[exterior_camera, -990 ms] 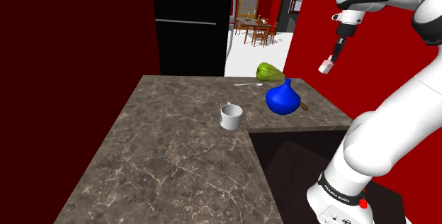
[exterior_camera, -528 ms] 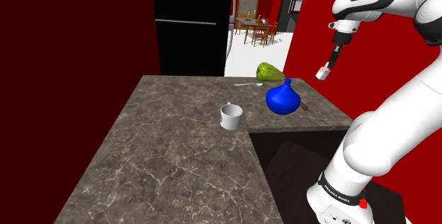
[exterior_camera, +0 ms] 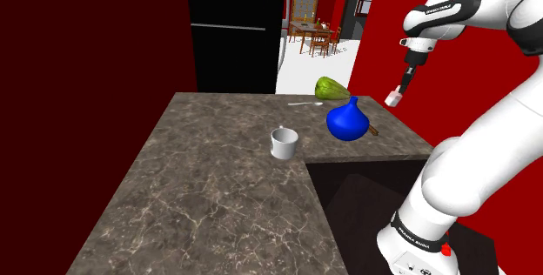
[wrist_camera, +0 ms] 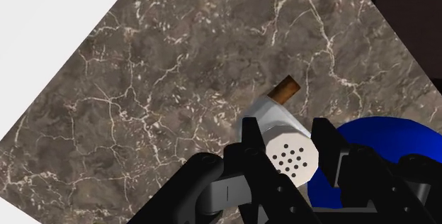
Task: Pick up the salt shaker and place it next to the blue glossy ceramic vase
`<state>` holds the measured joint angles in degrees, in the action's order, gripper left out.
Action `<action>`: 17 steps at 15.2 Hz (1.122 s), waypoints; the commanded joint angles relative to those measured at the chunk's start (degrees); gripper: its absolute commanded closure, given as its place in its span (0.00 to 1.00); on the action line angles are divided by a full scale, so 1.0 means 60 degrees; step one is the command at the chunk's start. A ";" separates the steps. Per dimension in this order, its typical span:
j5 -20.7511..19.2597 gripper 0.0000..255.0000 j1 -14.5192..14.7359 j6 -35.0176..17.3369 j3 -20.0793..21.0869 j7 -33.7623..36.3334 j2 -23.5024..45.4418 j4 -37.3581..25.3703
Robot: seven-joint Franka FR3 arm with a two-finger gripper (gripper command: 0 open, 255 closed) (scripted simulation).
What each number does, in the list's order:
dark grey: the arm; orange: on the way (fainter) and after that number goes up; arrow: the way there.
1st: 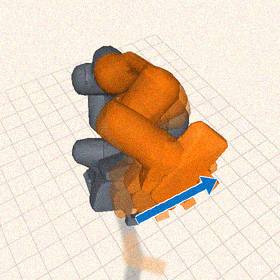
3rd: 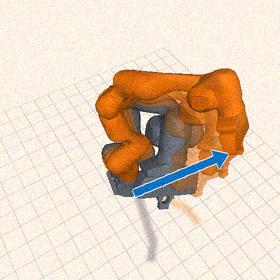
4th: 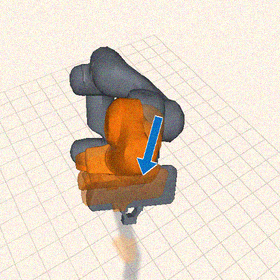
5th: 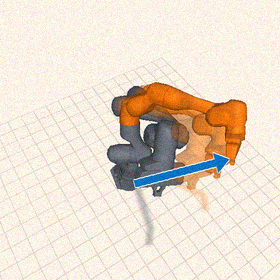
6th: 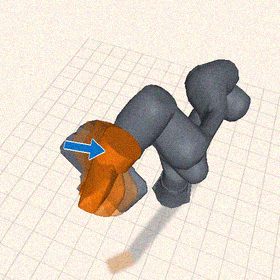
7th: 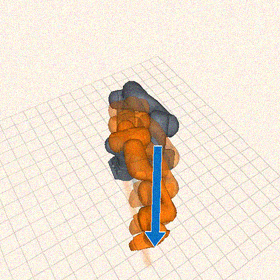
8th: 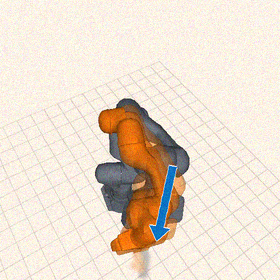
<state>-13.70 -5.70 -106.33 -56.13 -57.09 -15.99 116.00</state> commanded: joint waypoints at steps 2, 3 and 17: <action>0.0030 1.00 0.0016 -0.0406 -0.0128 -0.0045 0.0094 0.0326; 0.0042 1.00 0.0023 -0.0538 -0.0169 -0.0058 0.0128 0.0432; 0.0606 1.00 0.0295 -0.2447 -0.0931 -0.0538 0.1018 0.1709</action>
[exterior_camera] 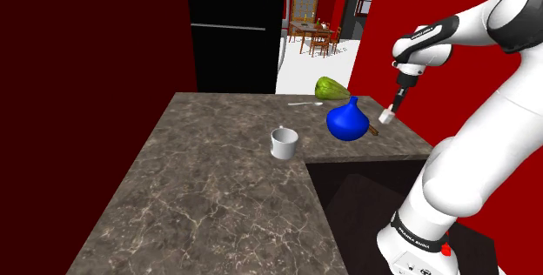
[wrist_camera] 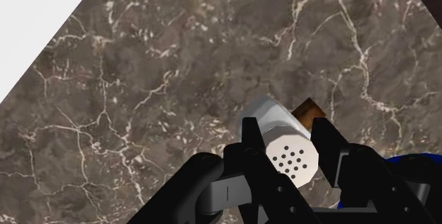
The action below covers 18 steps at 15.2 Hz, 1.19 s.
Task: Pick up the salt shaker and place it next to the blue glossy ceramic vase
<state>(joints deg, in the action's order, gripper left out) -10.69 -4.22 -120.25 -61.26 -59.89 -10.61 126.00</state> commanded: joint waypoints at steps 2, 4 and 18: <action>0.0277 1.00 0.0117 -0.0410 -0.0211 -0.0206 0.0328 0.0195; 0.0487 1.00 0.0189 -0.0692 -0.0347 -0.0367 0.0561 0.0340; 0.0802 0.00 0.0271 -0.1030 -0.0500 -0.0605 0.0881 0.0503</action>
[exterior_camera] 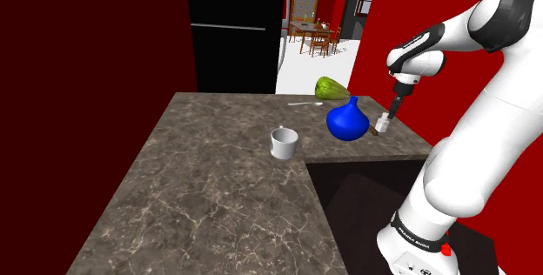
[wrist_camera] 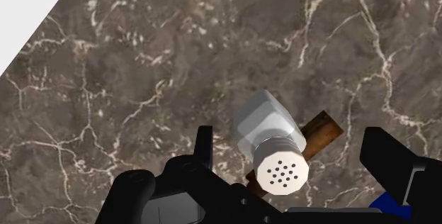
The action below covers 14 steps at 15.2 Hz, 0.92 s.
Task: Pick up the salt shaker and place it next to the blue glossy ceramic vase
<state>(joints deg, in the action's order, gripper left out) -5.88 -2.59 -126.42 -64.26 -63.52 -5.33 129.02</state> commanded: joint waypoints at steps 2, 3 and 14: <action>0.0000 0.00 0.0000 0.0000 0.0000 0.0000 0.0000 0.0000; -0.0331 0.00 -0.0065 0.0351 0.0140 0.0250 -0.0335 -0.0171; -0.0918 0.00 -0.0269 0.1332 0.0579 0.0709 -0.1039 -0.0713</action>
